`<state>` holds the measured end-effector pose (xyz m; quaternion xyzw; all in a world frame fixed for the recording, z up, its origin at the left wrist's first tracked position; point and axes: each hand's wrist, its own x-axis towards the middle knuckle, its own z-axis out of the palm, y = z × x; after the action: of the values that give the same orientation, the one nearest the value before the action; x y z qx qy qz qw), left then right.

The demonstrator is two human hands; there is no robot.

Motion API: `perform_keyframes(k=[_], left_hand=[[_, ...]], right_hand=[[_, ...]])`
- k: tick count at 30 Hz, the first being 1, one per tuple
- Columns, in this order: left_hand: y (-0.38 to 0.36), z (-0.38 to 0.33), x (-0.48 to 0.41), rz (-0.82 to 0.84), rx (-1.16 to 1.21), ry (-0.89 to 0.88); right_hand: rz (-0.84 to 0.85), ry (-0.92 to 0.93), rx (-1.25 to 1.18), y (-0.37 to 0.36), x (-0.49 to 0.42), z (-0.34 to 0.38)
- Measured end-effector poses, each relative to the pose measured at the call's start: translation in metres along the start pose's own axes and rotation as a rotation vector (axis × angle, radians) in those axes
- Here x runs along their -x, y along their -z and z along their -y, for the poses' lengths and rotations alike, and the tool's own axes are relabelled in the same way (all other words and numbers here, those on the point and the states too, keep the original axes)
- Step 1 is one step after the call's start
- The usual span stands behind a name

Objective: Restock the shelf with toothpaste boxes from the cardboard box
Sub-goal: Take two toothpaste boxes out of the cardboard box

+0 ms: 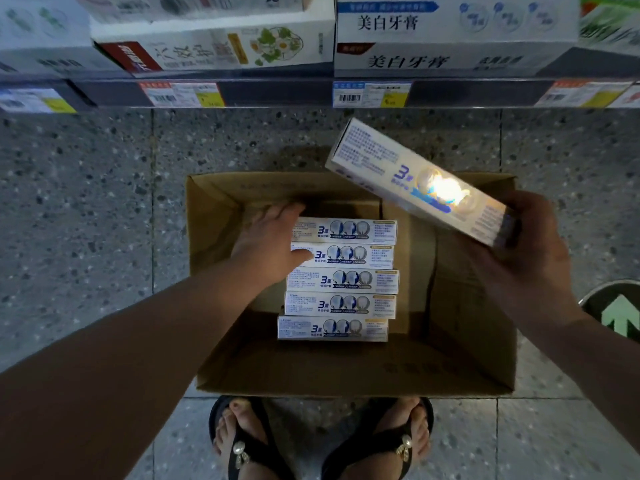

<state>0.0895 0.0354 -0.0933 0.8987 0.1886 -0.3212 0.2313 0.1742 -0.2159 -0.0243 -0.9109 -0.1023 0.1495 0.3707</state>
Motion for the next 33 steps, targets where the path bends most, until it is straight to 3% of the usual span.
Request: perform_keyframes(k=[5,9,14,20,27,33], left_hand=[[-0.019,0.005,-0.031,0.101,0.028,0.059],[-0.009,0.001,-0.023,-0.039,0.025,0.040],[0.016,0.000,0.022,-0.154,0.211,0.012],[0.075,-0.015,0.130,-0.212,0.435,0.004],[0.182,-0.045,0.278,-0.293,0.610,-0.071],[0.269,-0.060,0.400,-0.468,0.707,-0.135]], right_hand=[[-0.016,0.006,-0.069,-0.006,-0.006,-0.016],[-0.013,0.029,-0.079,-0.005,-0.006,-0.016],[0.005,-0.036,-0.094,0.011,0.006,0.011],[0.079,-0.001,-0.077,0.071,0.029,0.097],[0.187,0.165,-0.049,0.165,0.050,0.233],[0.324,0.300,-0.091,0.244,0.079,0.357]])
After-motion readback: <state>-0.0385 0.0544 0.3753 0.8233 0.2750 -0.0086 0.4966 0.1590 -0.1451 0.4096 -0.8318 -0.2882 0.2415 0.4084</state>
